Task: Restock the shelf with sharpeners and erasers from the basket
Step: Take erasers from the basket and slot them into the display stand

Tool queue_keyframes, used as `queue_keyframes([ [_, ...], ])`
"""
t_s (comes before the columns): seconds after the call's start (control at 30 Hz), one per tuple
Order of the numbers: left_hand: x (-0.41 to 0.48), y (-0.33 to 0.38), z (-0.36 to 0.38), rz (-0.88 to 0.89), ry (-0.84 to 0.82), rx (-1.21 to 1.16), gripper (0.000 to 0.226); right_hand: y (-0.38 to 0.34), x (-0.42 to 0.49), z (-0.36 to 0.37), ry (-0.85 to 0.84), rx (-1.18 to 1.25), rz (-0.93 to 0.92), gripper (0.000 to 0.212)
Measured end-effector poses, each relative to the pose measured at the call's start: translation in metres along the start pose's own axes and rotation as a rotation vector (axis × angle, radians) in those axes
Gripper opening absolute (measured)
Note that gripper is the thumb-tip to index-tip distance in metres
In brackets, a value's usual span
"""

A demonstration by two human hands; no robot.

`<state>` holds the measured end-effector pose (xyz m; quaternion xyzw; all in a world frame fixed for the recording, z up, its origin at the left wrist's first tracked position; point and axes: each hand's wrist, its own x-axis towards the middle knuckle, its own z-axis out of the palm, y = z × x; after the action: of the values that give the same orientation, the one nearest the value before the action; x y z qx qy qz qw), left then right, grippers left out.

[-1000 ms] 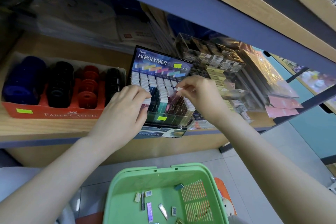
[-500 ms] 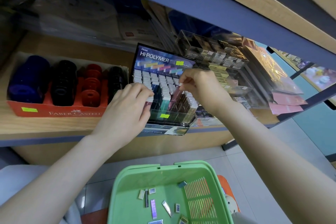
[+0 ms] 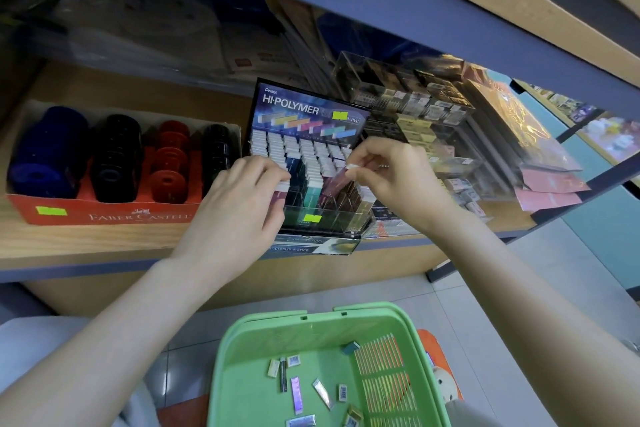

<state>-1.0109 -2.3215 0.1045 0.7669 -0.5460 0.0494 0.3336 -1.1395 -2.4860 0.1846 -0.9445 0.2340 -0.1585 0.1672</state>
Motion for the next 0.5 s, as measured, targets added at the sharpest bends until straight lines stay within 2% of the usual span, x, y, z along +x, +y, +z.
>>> queue_keyframes([
  [0.13, 0.001, 0.000, 0.001, 0.006, 0.011, 0.008, 0.028, 0.003, 0.001, 0.013, -0.058, -0.059, -0.006, 0.014],
  [0.23, 0.001, 0.000, 0.002, 0.012, 0.019, 0.014, 0.028, 0.004, 0.003, 0.026, -0.094, -0.070, -0.030, 0.007],
  [0.5, -0.001, -0.002, 0.001, 0.032, 0.022, 0.002, 0.030, 0.003, 0.002, 0.033, 0.015, -0.331, -0.117, 0.018],
])
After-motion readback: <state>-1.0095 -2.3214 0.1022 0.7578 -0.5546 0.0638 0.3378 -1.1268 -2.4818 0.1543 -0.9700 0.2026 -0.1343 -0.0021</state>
